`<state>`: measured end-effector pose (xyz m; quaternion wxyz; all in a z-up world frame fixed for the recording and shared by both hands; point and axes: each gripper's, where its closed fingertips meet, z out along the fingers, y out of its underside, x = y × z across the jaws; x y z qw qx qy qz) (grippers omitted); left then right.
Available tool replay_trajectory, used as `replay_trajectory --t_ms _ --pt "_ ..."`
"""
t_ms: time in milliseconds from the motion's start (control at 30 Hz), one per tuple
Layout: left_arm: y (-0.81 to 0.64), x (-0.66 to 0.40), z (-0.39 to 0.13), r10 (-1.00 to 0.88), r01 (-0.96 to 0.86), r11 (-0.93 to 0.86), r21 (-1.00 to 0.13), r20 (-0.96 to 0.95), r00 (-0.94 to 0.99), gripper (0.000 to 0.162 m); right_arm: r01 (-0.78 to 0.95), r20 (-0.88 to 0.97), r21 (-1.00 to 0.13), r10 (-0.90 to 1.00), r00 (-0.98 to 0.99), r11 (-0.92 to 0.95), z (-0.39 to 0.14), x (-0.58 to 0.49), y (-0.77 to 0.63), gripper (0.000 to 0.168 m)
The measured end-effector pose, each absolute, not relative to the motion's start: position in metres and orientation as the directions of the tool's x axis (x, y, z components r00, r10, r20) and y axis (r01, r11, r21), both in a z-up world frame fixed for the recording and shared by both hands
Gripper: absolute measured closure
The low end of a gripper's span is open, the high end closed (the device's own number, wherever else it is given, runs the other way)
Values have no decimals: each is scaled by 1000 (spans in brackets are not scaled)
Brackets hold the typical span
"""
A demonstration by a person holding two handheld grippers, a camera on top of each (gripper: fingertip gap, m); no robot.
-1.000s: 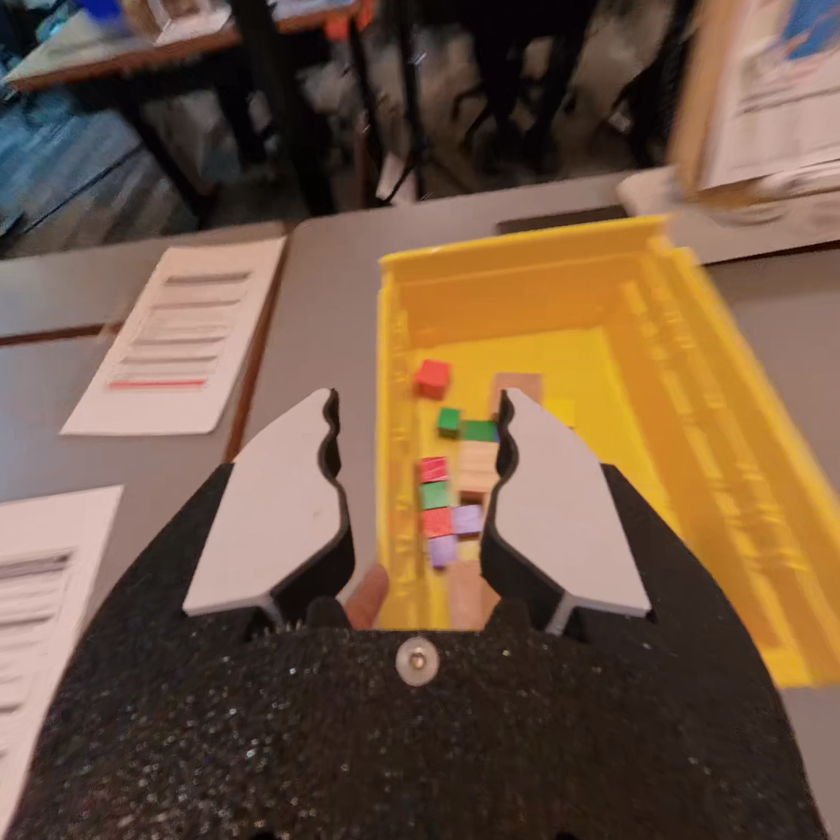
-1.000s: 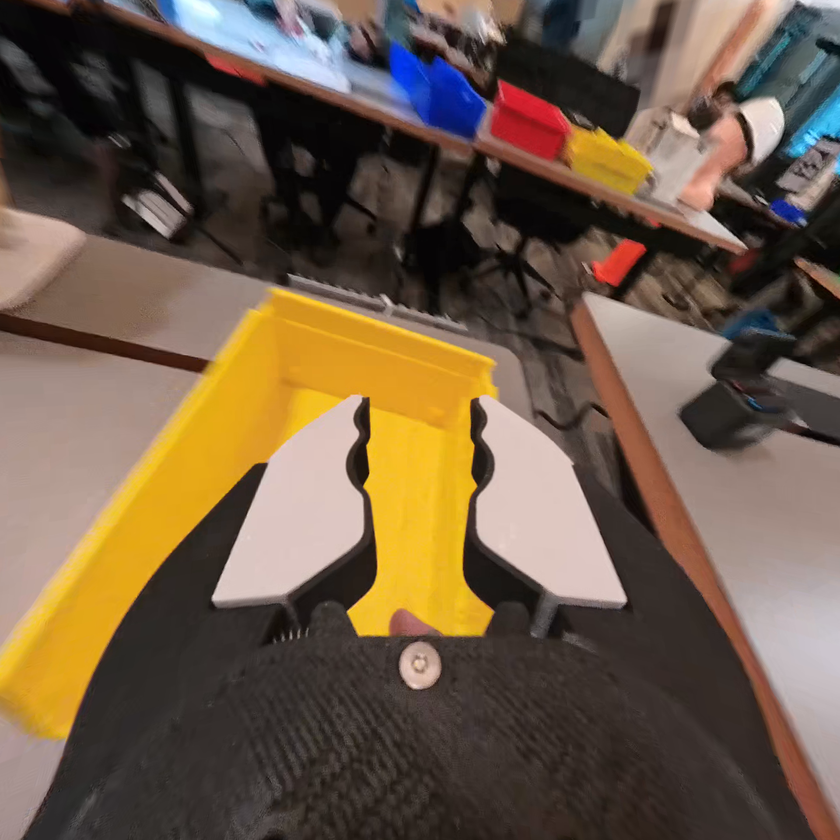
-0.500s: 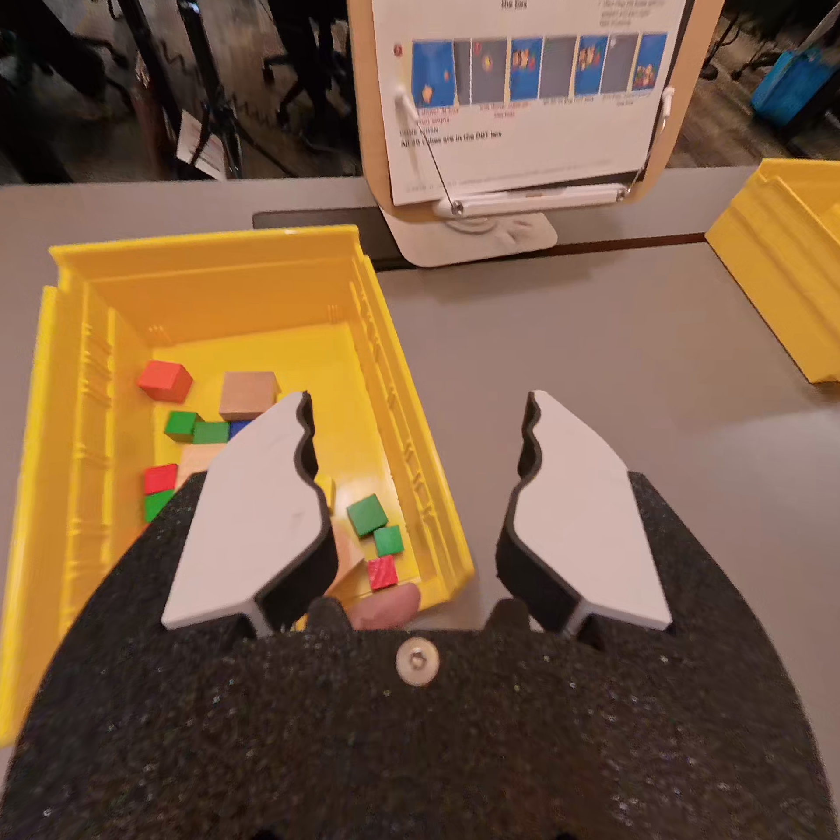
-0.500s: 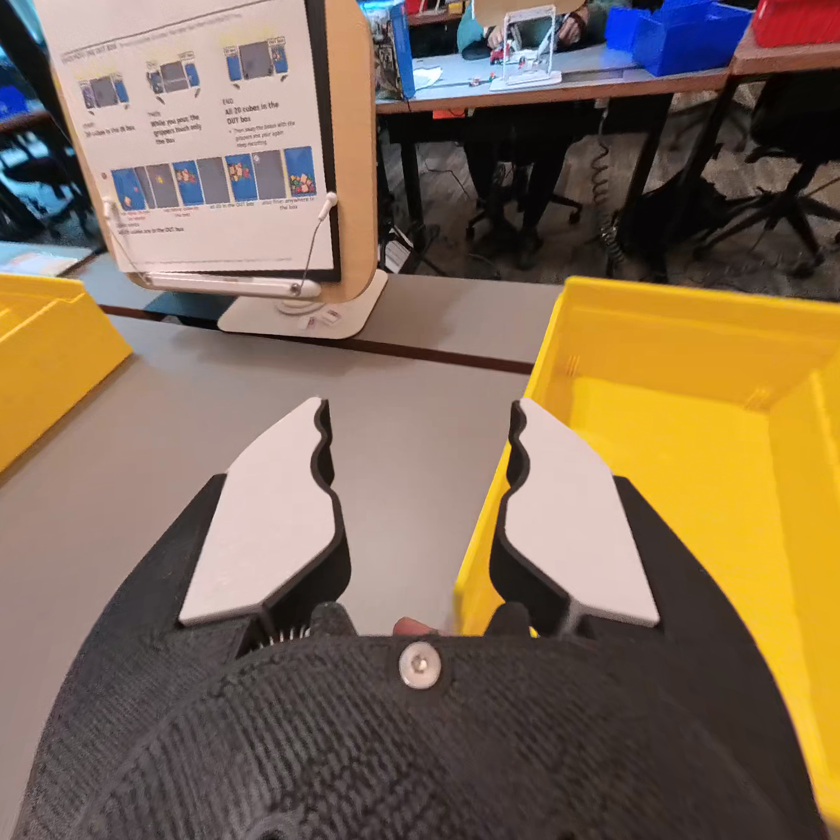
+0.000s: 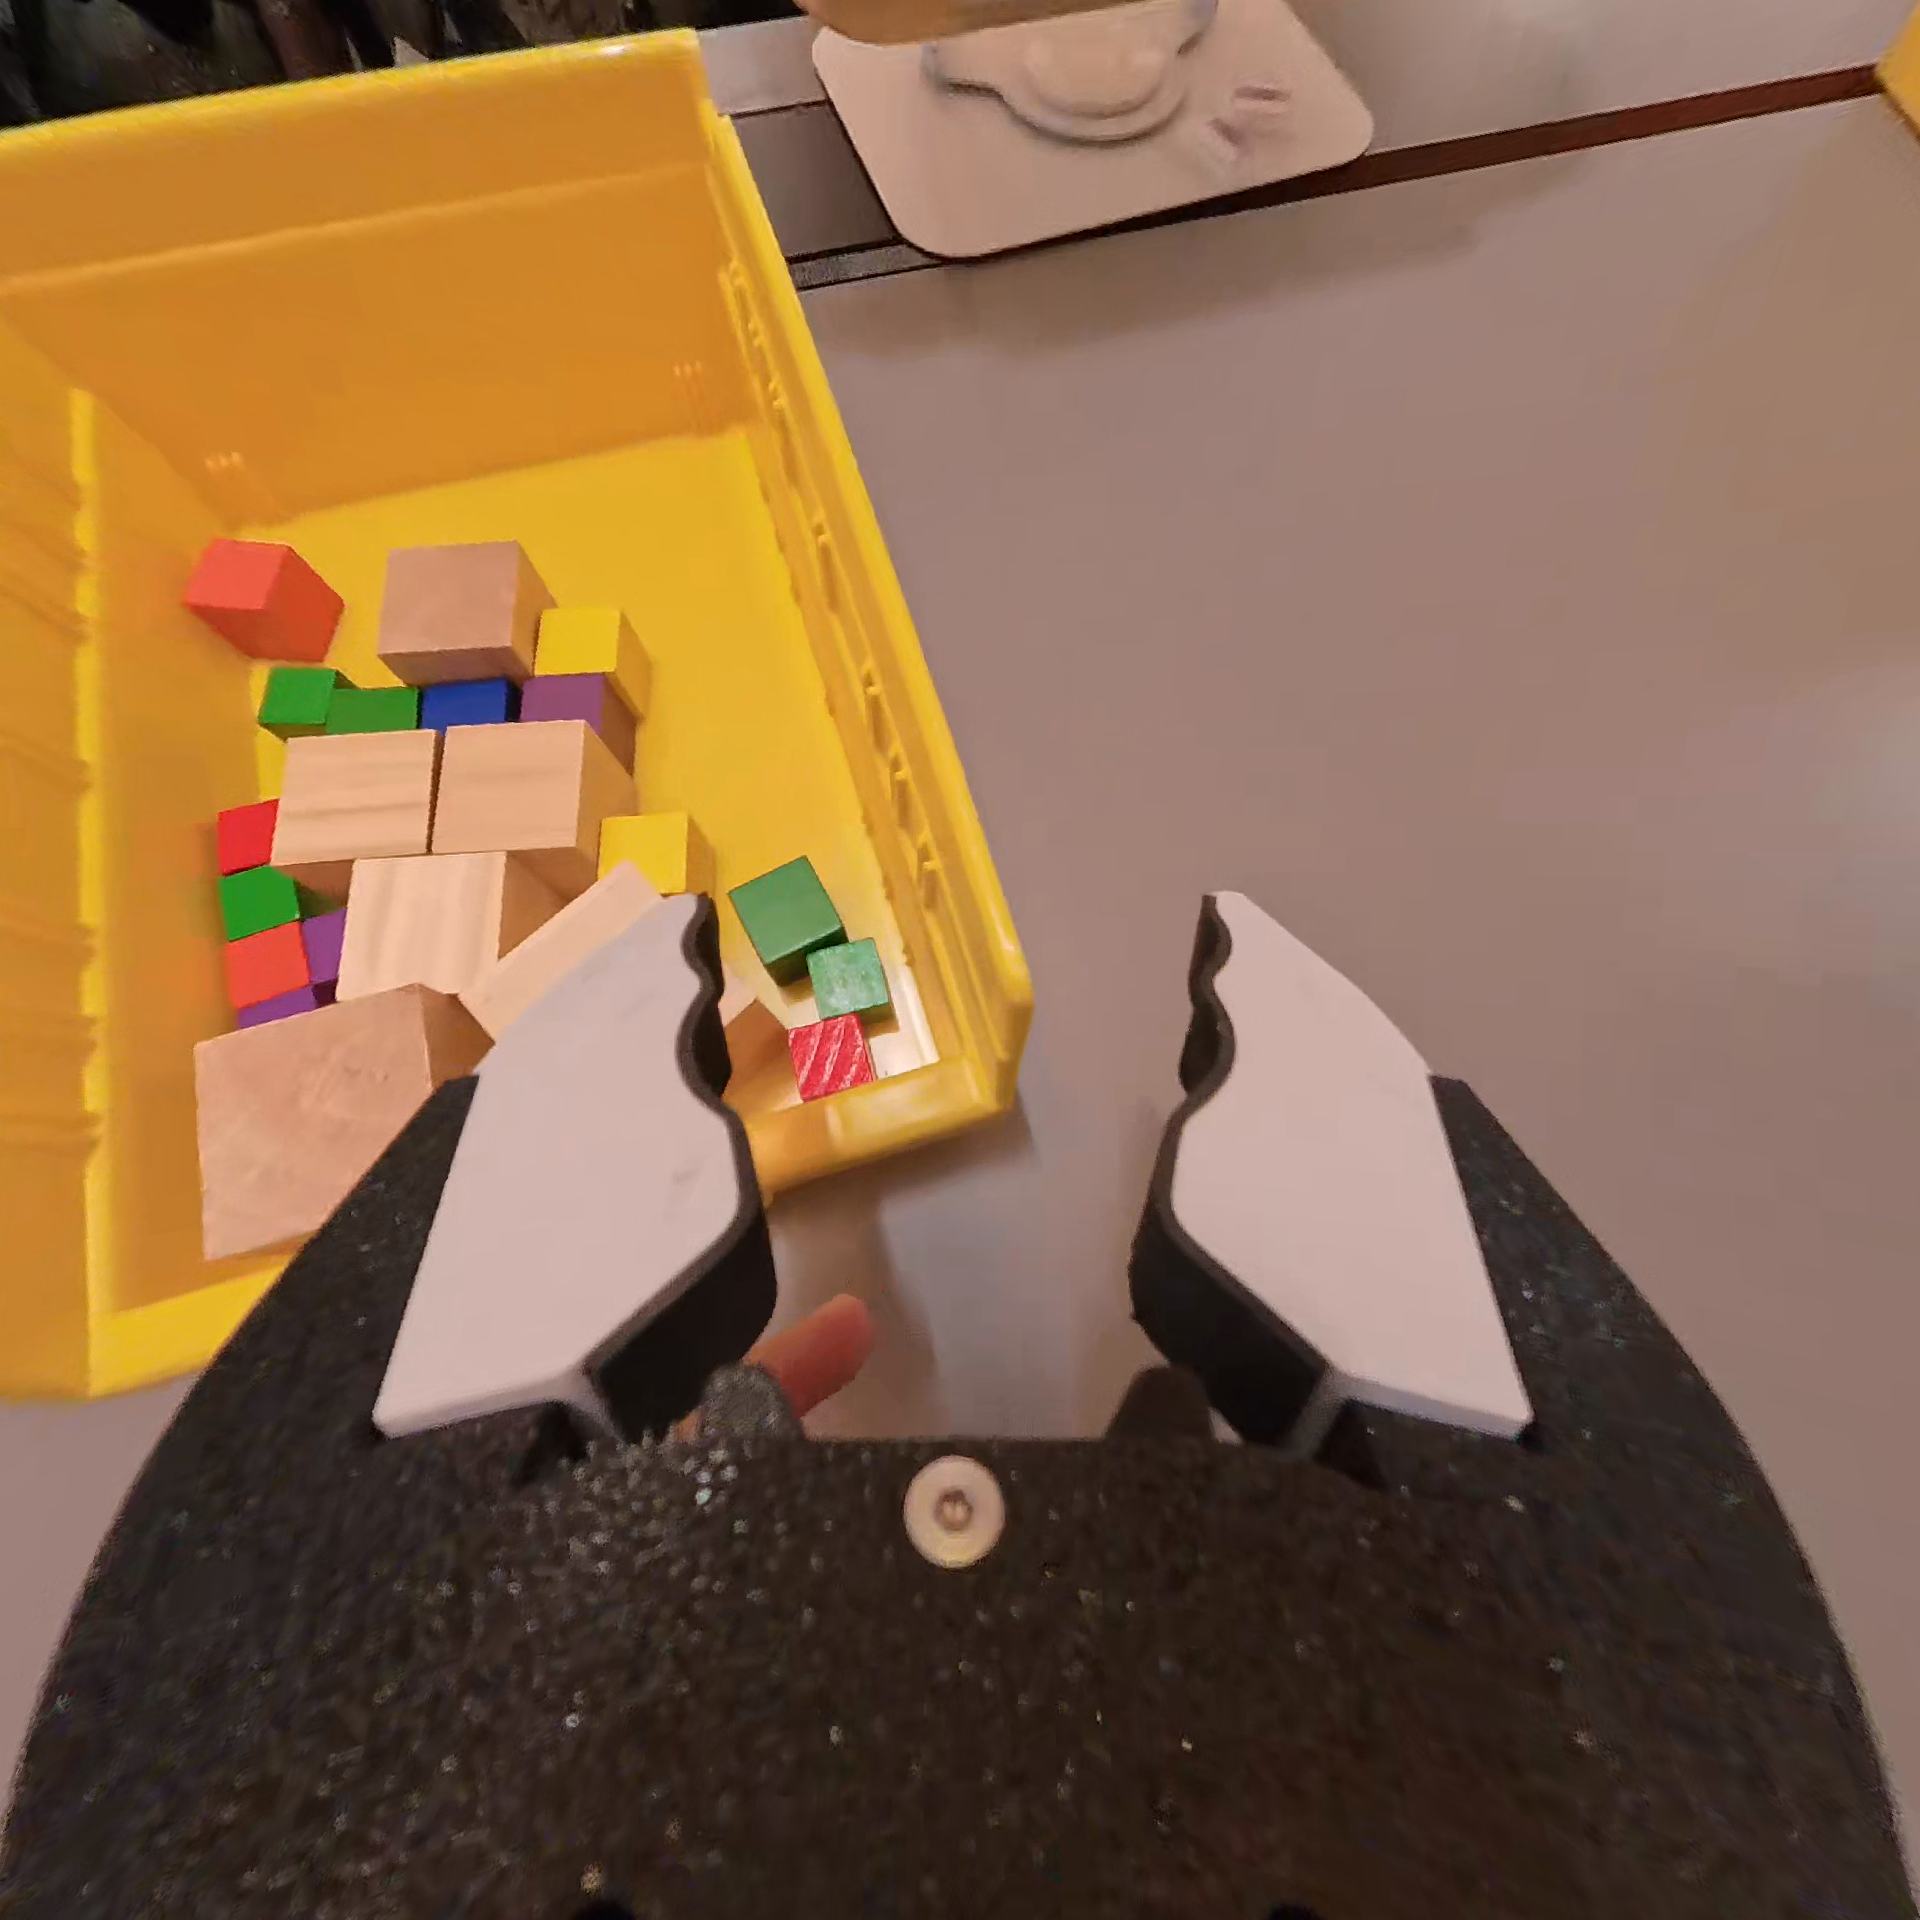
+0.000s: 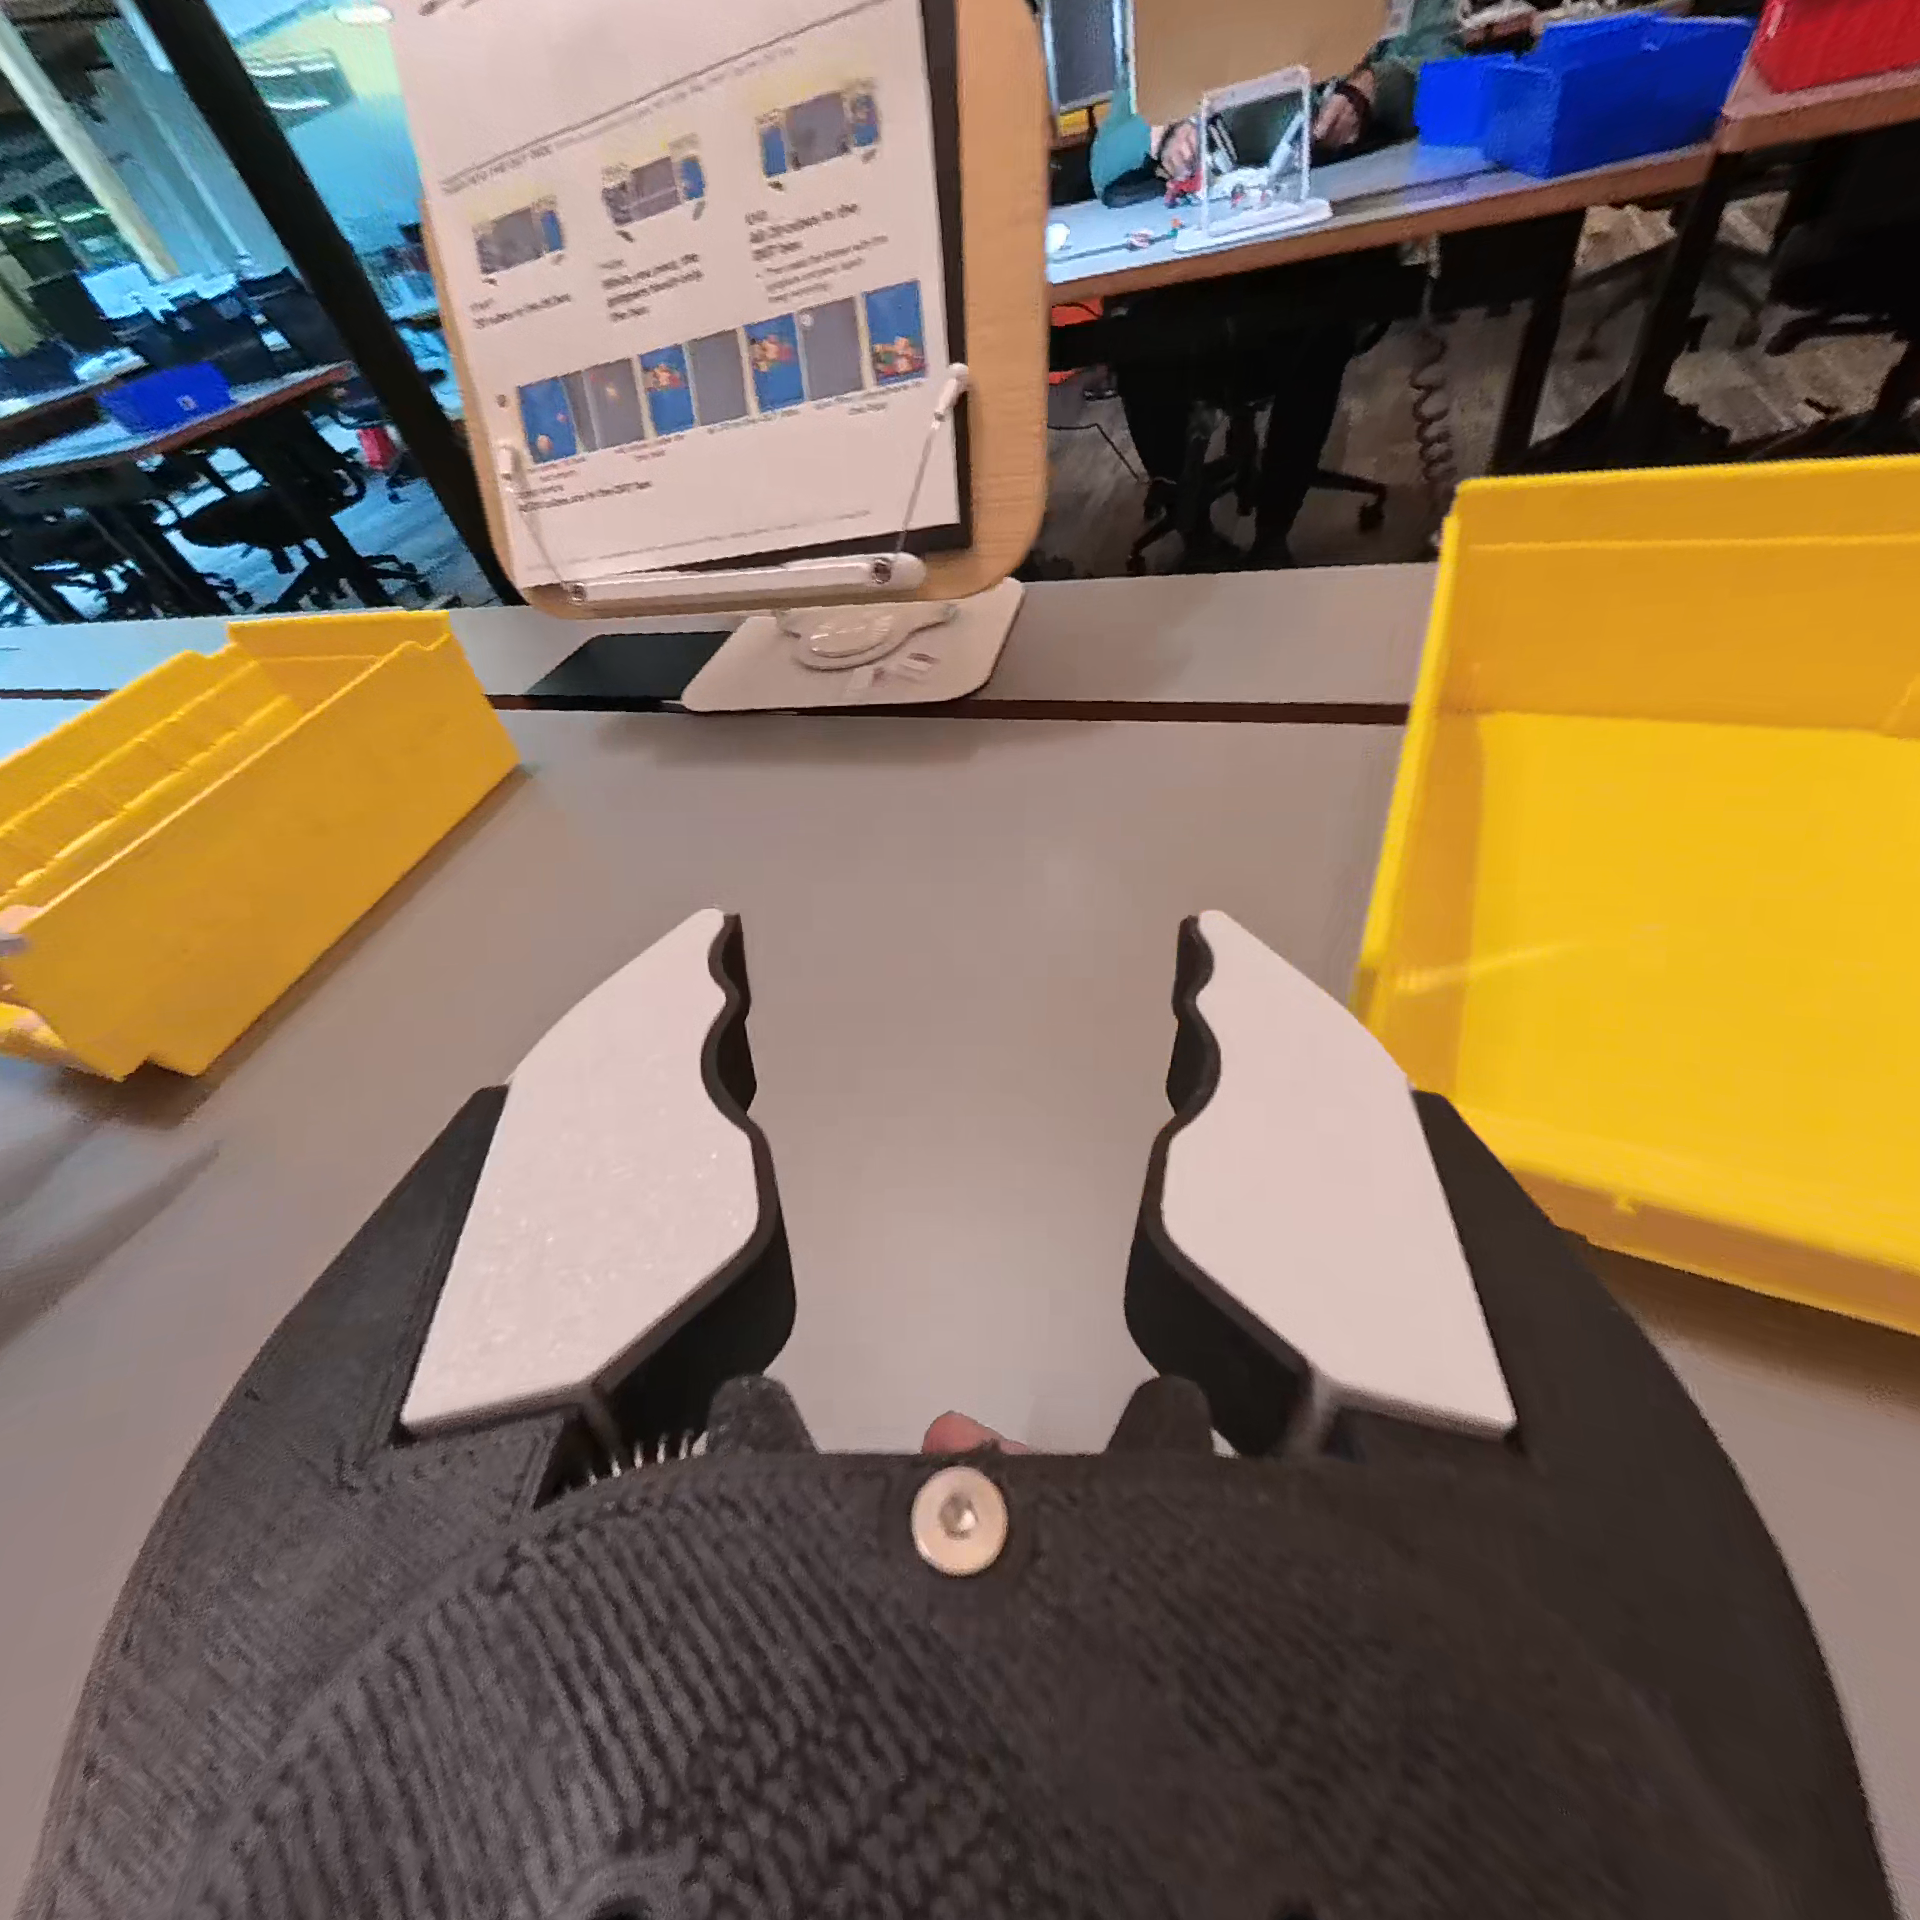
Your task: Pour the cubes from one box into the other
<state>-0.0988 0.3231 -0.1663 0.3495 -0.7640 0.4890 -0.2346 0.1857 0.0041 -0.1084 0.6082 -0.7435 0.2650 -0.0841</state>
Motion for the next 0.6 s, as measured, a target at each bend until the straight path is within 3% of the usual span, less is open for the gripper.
replay_trajectory --t_ms 333,433,600 --pt "325 -85 -166 -903 -493 -328 -806 114 414 84 -277 -208 -954 -412 887 -115 -101 159 36 89" --pt "336 -91 -154 -897 -446 -353 -823 162 411 79 -256 -178 -955 -396 901 -153 -105 151 49 86" --pt "390 -131 -139 -854 -458 -335 -824 61 516 80 -253 -174 -951 -369 913 -178 -116 140 73 84"
